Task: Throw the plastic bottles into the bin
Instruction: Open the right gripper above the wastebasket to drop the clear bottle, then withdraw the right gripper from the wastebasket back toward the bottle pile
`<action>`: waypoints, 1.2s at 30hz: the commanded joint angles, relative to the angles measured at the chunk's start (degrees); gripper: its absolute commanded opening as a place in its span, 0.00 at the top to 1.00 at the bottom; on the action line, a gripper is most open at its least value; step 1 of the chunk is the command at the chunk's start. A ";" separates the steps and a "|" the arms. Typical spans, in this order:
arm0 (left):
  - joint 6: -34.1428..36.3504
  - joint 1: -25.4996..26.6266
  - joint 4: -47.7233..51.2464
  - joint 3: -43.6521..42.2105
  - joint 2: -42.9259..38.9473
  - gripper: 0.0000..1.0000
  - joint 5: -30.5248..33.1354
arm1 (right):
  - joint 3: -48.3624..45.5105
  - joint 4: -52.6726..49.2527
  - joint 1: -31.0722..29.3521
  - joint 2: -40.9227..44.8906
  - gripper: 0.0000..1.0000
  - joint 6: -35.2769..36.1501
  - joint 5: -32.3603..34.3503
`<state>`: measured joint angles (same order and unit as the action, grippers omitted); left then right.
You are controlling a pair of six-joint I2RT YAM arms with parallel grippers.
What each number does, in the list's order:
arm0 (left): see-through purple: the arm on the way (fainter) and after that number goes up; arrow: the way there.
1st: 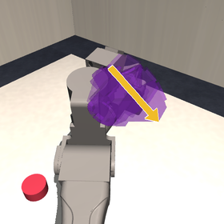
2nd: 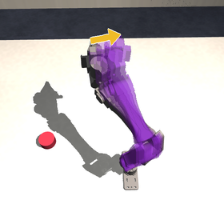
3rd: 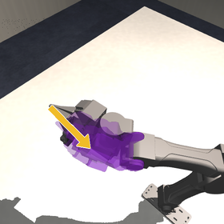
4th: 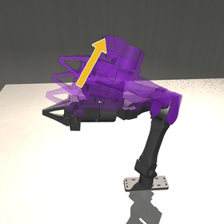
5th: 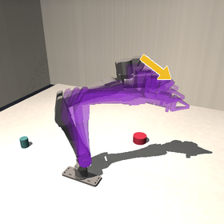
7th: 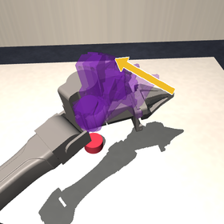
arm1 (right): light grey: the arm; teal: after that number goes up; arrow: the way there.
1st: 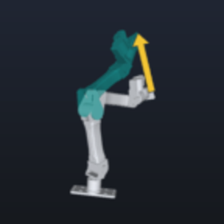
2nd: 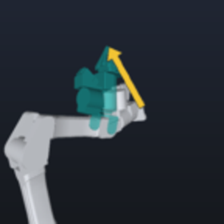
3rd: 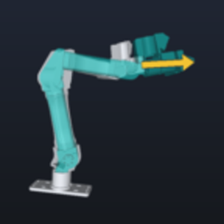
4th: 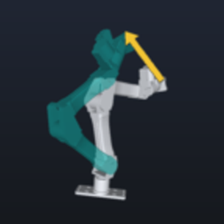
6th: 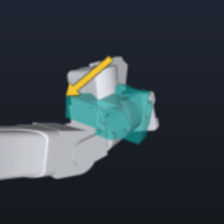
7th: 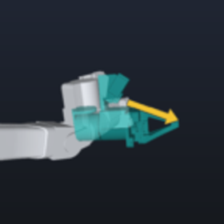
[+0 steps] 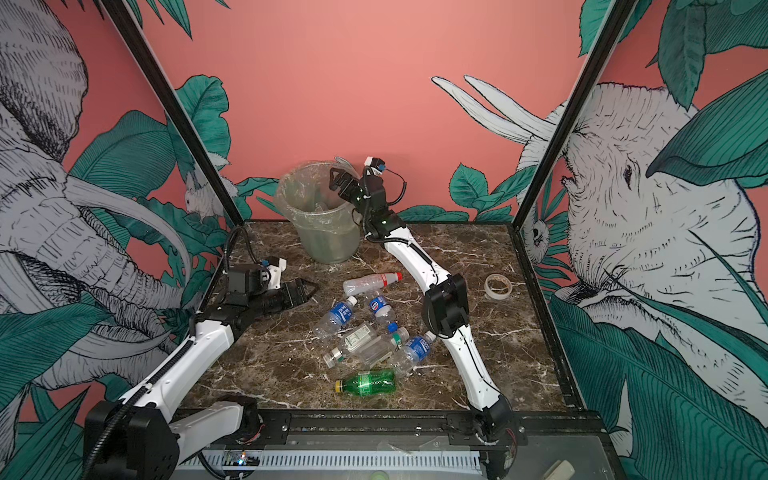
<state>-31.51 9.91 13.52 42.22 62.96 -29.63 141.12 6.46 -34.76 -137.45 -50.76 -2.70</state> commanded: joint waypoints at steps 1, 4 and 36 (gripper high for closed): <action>1.12 -0.15 0.59 0.57 -1.24 0.01 -0.50 | -0.64 9.92 -0.48 11.66 0.01 3.67 -5.51; 1.16 -0.10 0.86 0.85 -1.09 0.01 -0.52 | -6.09 11.62 -0.48 16.26 0.01 5.33 -8.68; -0.28 -0.09 -5.95 -6.19 -10.59 0.00 1.10 | -77.19 12.45 7.15 60.76 0.01 15.60 -9.15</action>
<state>-32.91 9.93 8.47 36.21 54.81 -31.73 66.19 22.76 -27.97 -77.89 -38.35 -11.18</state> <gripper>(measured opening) 0.994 0.989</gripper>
